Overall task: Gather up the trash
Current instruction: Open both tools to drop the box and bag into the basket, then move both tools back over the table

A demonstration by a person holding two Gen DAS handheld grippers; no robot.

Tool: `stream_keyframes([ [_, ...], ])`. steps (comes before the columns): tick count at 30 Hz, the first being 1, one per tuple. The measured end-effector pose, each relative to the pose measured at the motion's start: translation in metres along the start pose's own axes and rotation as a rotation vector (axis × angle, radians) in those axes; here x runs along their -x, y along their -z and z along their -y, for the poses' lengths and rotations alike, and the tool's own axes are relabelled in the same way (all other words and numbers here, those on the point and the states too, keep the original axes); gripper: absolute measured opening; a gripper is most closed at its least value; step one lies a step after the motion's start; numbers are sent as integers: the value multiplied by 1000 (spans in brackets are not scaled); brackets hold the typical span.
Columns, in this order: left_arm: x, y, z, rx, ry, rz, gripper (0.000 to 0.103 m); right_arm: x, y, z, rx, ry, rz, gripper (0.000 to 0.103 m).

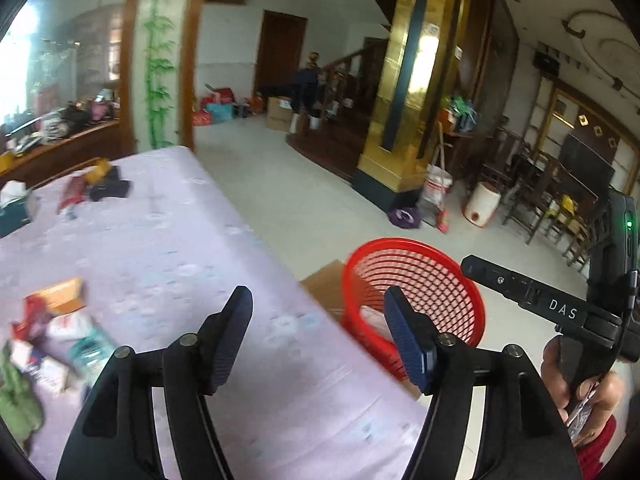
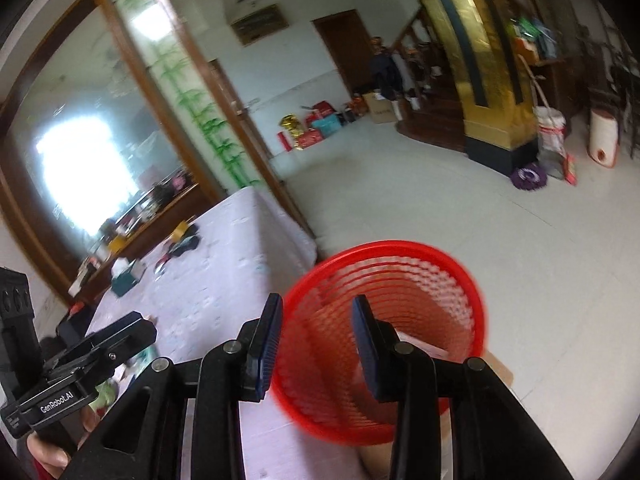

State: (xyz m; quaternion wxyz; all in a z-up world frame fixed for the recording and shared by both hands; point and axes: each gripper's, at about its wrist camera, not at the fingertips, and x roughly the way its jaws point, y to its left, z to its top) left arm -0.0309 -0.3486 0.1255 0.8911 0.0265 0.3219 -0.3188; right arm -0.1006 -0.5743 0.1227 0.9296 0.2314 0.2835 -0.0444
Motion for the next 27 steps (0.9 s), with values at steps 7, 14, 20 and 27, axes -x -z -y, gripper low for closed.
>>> stream_keyframes([
  [7,51,21,-51,66,-75,23,70,-14,25,-68,97,-102,-63,42],
  [14,94,50,-103,81,-179,25,70,-39,53,-118,179,-187,-169,42],
  [20,128,81,-156,110,-295,17,74,-49,68,-148,230,-212,-210,43],
  [27,138,110,-227,147,-419,-34,76,-64,80,-171,267,-247,-268,46],
])
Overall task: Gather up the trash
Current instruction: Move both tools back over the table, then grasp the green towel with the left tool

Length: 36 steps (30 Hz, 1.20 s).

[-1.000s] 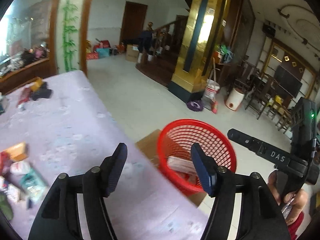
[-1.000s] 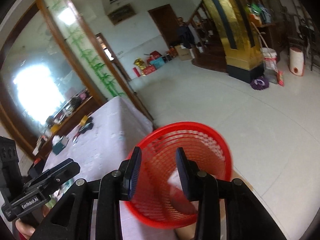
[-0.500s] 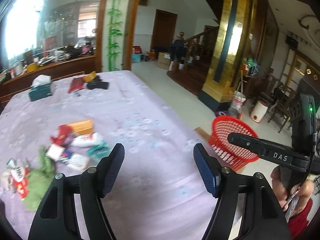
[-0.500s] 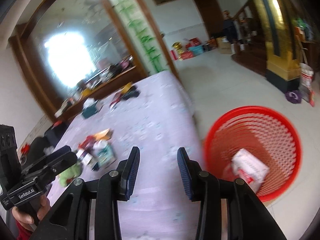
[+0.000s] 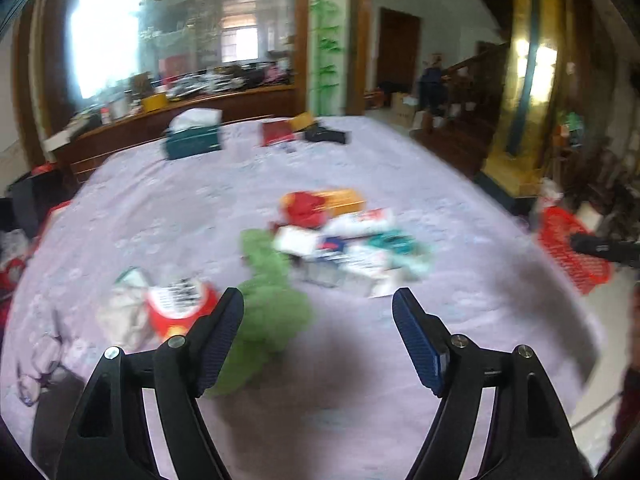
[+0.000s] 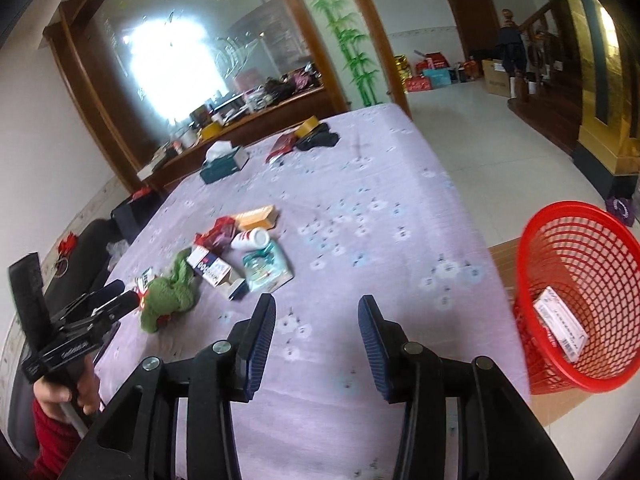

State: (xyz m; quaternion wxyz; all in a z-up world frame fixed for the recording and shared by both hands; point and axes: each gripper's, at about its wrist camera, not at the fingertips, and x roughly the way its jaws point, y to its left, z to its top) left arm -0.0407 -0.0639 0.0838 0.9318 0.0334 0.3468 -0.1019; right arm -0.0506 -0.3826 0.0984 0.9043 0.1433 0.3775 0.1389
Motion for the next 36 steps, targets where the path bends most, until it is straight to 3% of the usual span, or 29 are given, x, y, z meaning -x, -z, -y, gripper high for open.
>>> stream_keyframes([
  [6,-36,5,-18,17,20,-68,75,-14,0,-19,40,-14,-39,47],
  [10,-52,3,-11,-9,-9,-90,75,-24,1,-30,65,-16,-65,47],
  [12,-63,3,-14,2,-47,-114,75,-29,-1,-34,71,-21,-81,47],
  [14,-73,4,-18,29,-40,-133,75,-34,-2,-38,74,-27,-96,47],
  [16,-78,5,-19,33,-49,-136,68,-43,-5,-43,89,-24,-109,47],
  [21,-69,7,-25,83,-34,-97,55,-72,-15,-55,125,-8,-151,47],
  [31,-23,18,-20,137,60,-7,55,-160,-22,-74,279,122,-266,49],
  [36,-17,20,-16,134,100,1,55,-180,-22,-81,344,147,-282,49],
])
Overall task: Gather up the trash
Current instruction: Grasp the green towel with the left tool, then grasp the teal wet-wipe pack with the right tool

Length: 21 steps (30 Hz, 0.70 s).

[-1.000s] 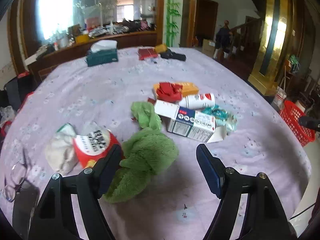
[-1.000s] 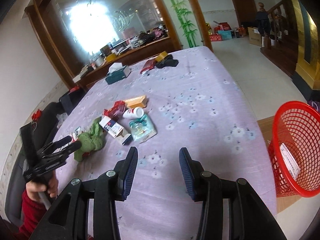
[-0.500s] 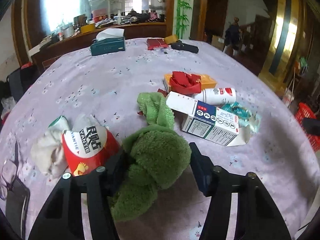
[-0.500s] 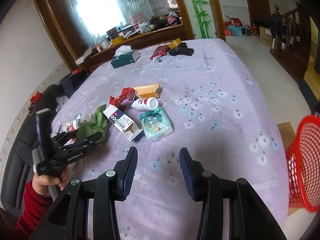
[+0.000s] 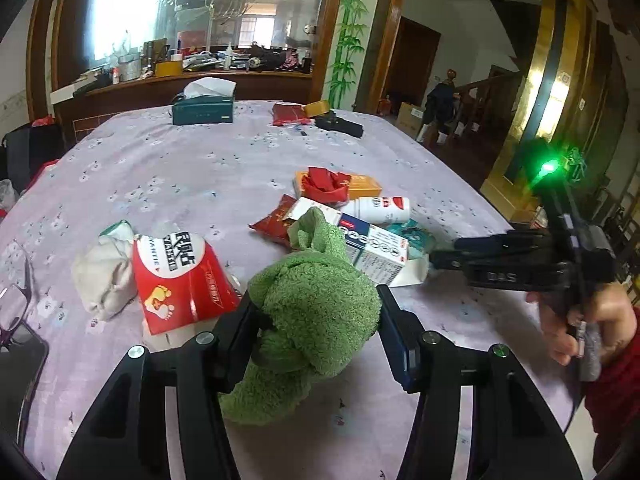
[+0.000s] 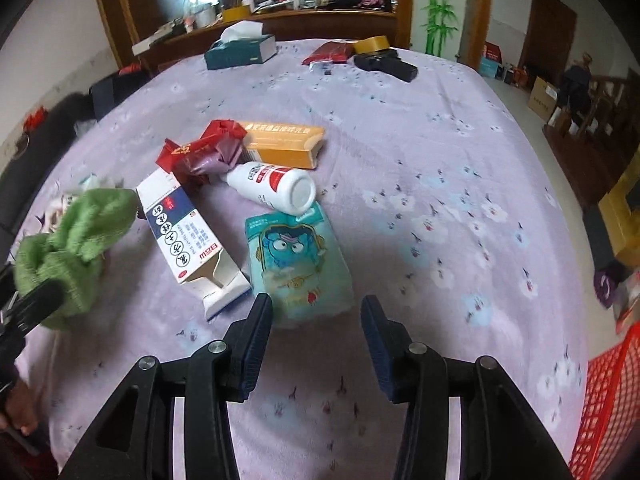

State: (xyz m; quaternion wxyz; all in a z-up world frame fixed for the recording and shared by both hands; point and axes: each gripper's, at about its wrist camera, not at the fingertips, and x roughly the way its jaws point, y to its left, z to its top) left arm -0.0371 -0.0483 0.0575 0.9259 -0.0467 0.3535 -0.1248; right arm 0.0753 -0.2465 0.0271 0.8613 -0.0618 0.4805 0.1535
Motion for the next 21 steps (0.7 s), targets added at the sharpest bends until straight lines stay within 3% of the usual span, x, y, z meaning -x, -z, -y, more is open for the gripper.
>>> stream_keyframes([
  [15,-4,1,4,22,61,-5,55,-25,-21,-25,52,1,-14,55],
  [21,-6,2,-3,46,63,-12,55,-26,-20,-26,14,-9,-11,52],
])
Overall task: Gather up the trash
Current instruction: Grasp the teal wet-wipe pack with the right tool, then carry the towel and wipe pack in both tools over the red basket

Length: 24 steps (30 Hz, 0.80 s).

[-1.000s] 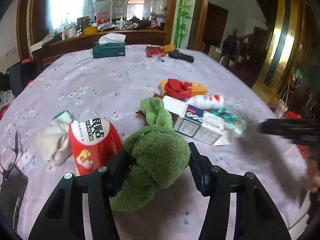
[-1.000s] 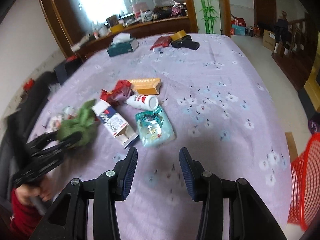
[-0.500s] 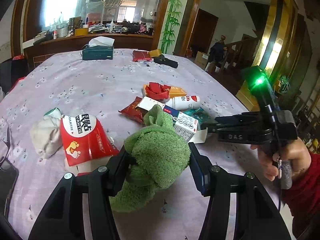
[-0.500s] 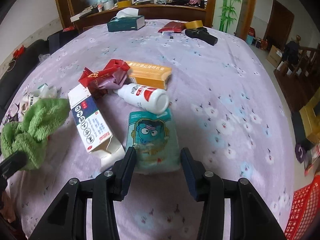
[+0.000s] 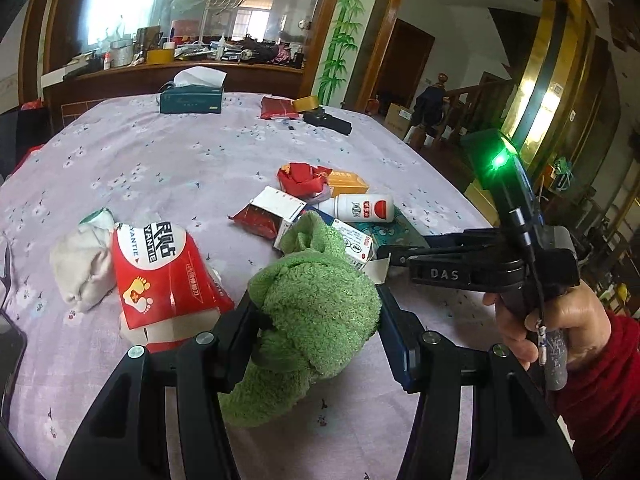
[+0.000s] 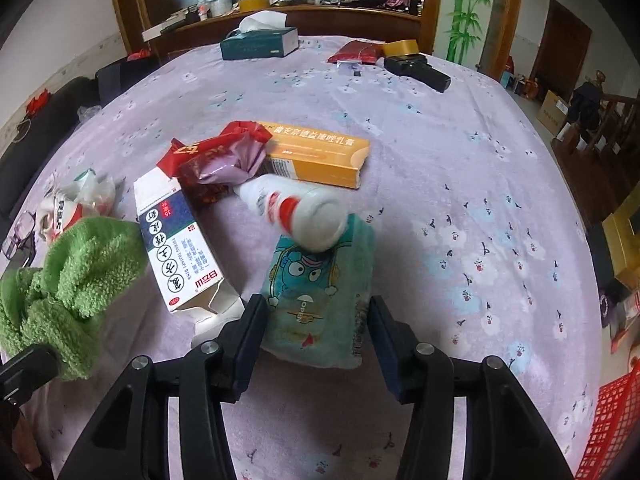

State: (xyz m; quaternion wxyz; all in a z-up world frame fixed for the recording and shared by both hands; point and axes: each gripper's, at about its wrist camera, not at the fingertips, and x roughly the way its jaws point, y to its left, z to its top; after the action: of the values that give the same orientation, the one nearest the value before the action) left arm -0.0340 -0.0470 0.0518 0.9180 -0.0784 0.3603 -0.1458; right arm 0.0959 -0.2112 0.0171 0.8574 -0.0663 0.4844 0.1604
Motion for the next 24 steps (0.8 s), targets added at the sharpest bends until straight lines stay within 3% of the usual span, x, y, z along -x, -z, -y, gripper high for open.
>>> stream_keyframes([
  [5,5,-1,-1,10,8,10,55,12,2,3,-38,-22,32,22],
  [7,7,-1,-1,12,13,15,55,20,5,3,-57,-36,44,15],
  [24,18,-1,34,-42,58,29,55,116,83,19,-184,-105,183,14],
])
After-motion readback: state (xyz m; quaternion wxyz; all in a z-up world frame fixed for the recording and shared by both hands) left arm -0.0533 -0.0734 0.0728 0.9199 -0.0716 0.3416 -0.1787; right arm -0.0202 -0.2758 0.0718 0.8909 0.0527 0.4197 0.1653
